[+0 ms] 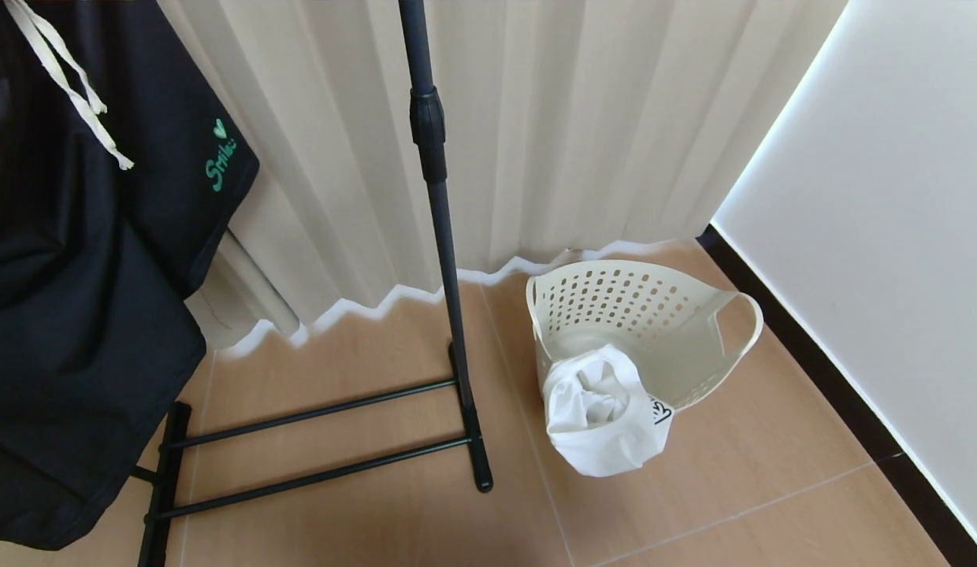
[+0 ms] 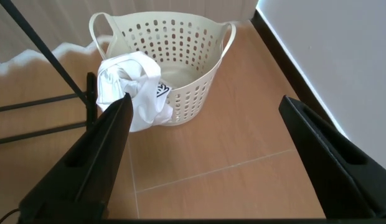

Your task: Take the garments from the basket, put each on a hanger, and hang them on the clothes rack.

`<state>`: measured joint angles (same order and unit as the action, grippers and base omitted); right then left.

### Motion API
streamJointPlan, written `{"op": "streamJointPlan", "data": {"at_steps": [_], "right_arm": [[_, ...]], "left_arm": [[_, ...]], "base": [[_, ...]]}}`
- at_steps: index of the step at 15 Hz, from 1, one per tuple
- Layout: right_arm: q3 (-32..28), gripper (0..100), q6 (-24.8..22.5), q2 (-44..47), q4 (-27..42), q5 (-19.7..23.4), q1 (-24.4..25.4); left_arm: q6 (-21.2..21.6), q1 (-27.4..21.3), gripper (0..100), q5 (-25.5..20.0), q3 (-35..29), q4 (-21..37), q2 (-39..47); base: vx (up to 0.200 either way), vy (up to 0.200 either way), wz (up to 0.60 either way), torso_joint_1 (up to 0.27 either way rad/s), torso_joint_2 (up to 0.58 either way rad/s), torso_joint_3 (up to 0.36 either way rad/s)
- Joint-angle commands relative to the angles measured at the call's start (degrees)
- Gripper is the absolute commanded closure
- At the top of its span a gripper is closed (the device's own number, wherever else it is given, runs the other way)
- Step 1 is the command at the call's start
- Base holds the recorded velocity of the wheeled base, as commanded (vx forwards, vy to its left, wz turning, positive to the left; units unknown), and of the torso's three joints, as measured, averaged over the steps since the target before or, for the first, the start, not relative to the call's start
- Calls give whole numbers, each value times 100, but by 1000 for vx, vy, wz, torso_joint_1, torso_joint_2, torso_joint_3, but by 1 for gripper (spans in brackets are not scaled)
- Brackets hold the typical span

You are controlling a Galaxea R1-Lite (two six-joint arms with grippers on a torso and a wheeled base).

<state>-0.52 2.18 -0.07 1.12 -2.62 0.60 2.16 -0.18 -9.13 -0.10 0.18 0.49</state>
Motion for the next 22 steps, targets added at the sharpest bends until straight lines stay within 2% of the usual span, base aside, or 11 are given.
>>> {"op": "streamJointPlan", "data": {"at_steps": [1, 9, 12, 13, 15, 17, 18, 20, 21, 22], "right_arm": [[0, 0, -7, 7, 2, 7, 2], [0, 0, -25, 7, 2, 16, 2], [-35, 0, -262, 174, 108, 95, 55], [-35, 0, -447, 833, 134, 332, 222], [-35, 0, -499, 1748, 134, 543, 318], [-97, 0, -1211, 2635, 28, 956, 362], [-123, 0, -1282, 2714, 2, 965, 371], [-334, 0, -1651, 3839, -639, 974, 380], [-466, 0, -1915, 4727, -1369, 939, 441], [-580, 0, -2169, 5237, -1721, 930, 485]], "left_arm": [[4, 1, 0, -1, 1, -1, 4], [30, 1, 0, -1, 1, 8, 4], [22, 1, 0, -1, 1, 8, 4], [13, 1, 0, 25, -8, 8, 4], [-5, 1, 0, 148, 1, -1, 4], [-5, 1, 0, 184, 1, 8, 4], [-5, 1, 0, 175, 1, 8, 4], [-5, 1, 0, 175, 1, 8, 4], [-5, 1, 0, 175, 1, 8, 4], [-5, 1, 0, 175, 1, 8, 4]], "base": [[0, 0, 0, 2, 7, -198], [0, 0, 0, 2, -1, -195], [0, 0, 0, 1, 2, -163], [0, 0, 0, 2, -2, -61], [0, 0, 0, 0, 0, 0], [0, 0, 0, 0, 0, 0], [0, 0, 0, 0, 0, 0], [0, 0, 0, 0, 0, 0], [0, 0, 0, 0, 0, 0], [0, 0, 0, 0, 0, 0]]}}
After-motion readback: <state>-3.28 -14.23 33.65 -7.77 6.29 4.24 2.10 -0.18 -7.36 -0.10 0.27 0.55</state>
